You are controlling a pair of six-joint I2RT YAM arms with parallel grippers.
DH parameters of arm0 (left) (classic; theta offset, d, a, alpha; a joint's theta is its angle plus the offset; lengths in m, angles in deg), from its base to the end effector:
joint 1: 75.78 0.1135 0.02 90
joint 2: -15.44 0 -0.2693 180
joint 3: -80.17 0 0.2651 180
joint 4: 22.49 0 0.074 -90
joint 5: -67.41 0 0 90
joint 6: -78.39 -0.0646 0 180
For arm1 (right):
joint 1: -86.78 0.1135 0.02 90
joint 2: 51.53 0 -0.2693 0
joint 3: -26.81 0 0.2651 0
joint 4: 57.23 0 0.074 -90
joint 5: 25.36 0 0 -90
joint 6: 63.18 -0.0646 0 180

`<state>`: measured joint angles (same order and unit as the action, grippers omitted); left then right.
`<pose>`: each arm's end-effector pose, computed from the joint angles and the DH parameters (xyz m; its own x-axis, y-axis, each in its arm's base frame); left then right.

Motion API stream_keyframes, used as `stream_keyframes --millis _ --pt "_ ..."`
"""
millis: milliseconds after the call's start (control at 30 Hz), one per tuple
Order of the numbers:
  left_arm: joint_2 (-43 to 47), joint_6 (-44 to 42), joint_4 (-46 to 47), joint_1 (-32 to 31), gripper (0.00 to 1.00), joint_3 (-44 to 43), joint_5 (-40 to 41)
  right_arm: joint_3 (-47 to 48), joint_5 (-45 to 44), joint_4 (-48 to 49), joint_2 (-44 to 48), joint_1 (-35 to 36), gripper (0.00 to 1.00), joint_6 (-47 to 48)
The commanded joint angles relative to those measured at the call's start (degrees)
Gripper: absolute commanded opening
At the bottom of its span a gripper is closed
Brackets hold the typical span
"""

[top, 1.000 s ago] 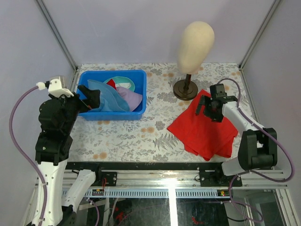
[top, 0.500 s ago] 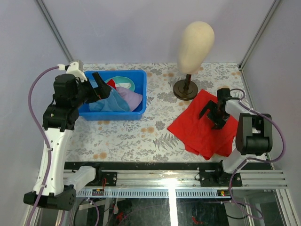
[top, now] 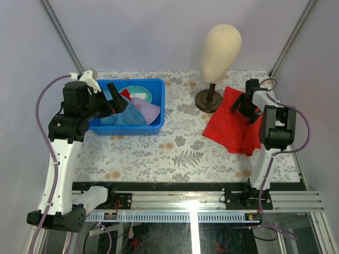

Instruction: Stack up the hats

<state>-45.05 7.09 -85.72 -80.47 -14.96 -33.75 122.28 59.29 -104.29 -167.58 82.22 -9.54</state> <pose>0.2243 -0.0309 0.4328 -0.5318 -0.2720 -0.8020 0.0835 0.9256 -0.3693 0.4372 -0.0409 0.1343 -0.6745 0.6459 -0.3575 0.6388 0.7534 0.1561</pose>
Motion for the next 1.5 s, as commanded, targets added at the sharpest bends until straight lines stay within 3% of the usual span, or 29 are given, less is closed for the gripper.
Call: stream_keyframes --millis 0,300,400,600,800,1000,1233,1467 --pt "0.1 -0.9 -4.2 0.1 1.0 -1.7 -0.7 11.8 -11.0 5.4 -7.4 -0.8 0.99 4.1" --pt "2.5 -0.7 -6.4 0.1 1.0 1.4 0.7 45.6 -20.0 -1.7 -20.9 -1.4 0.99 11.1" --pt "4.6 2.4 -6.2 0.1 1.0 5.0 3.0 48.6 -18.4 -3.0 -18.5 -1.4 0.99 11.7" --pt "4.1 8.4 -3.4 0.0 1.0 16.0 3.3 31.0 -13.9 3.0 1.4 -1.4 0.99 11.4" --pt "0.2 11.3 3.3 0.0 1.0 23.3 1.5 10.9 0.8 8.3 17.7 -1.5 0.99 7.9" --pt "-4.5 13.2 12.1 0.1 1.0 28.0 3.3 -0.2 13.7 8.9 22.4 -1.6 0.99 5.0" --pt "-8.1 14.6 21.0 0.1 1.0 31.5 8.8 -10.1 16.3 12.7 30.5 -1.6 0.99 2.2" --pt "-14.7 14.9 30.7 0.1 1.0 31.4 11.9 -12.2 23.5 17.8 25.3 -1.9 0.99 -1.5"
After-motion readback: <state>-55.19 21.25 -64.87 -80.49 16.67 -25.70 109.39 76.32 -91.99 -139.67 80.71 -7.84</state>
